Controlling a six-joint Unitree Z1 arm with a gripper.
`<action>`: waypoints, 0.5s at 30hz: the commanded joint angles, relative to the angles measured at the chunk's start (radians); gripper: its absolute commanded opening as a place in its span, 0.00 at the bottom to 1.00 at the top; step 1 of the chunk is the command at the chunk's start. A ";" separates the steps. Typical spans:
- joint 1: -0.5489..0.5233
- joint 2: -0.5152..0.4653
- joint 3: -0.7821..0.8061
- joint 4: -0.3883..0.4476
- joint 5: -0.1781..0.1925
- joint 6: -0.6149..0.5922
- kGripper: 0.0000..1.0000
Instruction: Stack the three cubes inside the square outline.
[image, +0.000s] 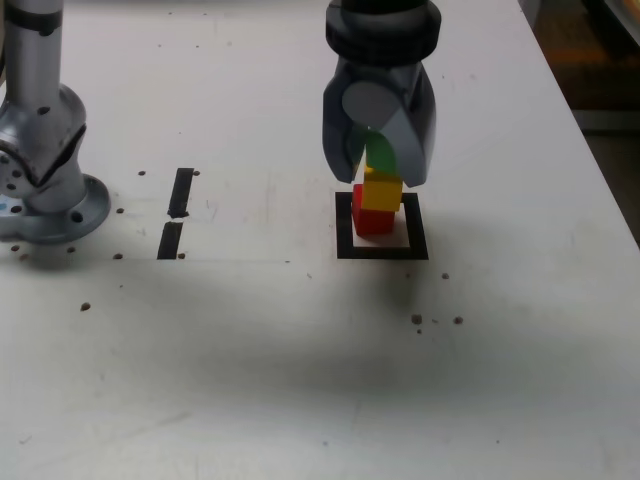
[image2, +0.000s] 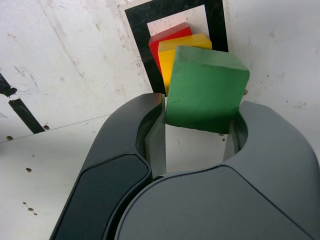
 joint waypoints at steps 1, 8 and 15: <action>0.004 0.003 0.003 -0.007 0.004 0.000 0.39; 0.015 0.004 0.008 -0.015 0.023 -0.001 0.39; 0.023 0.003 0.018 -0.016 0.034 -0.001 0.40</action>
